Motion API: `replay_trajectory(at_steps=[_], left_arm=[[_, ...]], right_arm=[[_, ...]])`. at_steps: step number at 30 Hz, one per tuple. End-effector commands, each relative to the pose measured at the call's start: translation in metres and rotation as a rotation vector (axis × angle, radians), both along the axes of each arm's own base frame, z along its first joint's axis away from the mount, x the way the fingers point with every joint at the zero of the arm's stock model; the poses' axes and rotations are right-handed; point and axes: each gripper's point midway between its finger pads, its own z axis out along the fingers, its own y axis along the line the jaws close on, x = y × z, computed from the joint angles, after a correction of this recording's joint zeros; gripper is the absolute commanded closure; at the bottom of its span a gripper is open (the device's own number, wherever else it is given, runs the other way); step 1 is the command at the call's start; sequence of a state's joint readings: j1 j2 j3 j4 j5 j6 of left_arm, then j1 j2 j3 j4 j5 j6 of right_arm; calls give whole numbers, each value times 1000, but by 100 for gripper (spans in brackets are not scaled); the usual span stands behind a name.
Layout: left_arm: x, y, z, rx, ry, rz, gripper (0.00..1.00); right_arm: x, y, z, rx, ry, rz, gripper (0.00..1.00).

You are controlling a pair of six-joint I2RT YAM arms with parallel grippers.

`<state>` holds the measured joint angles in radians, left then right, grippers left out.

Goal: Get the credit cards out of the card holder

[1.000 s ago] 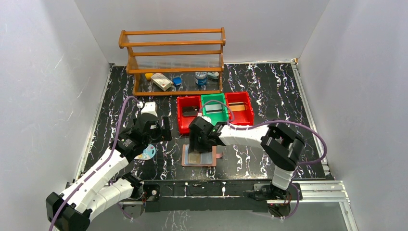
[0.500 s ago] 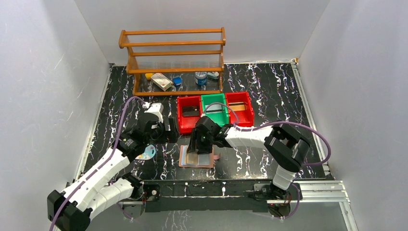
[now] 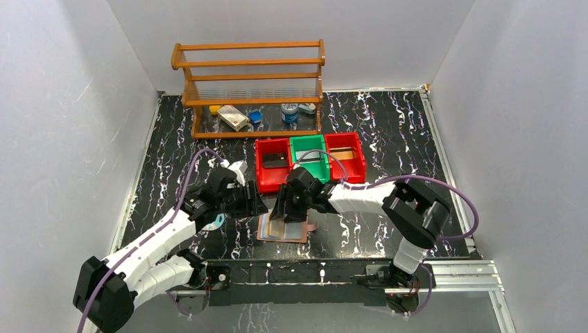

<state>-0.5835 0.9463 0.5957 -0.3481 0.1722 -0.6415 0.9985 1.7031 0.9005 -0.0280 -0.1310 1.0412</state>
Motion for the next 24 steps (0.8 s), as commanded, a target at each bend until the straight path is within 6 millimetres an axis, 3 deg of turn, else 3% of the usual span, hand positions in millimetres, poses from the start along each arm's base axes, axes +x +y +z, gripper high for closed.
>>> replay_trajectory(at_steps=[1,9,24], left_arm=[[-14,-21,3,-129,69,-59,47],[-36,-32,-12,-200,178,-125,53],[-43,-38,-37,-190,280,-162,65]], right_arm=[[-6,-9,-5,-18,26,-8,38],[-6,-9,-5,-18,33,-14,38],[-6,-8,-3,-5,37,-17,39]])
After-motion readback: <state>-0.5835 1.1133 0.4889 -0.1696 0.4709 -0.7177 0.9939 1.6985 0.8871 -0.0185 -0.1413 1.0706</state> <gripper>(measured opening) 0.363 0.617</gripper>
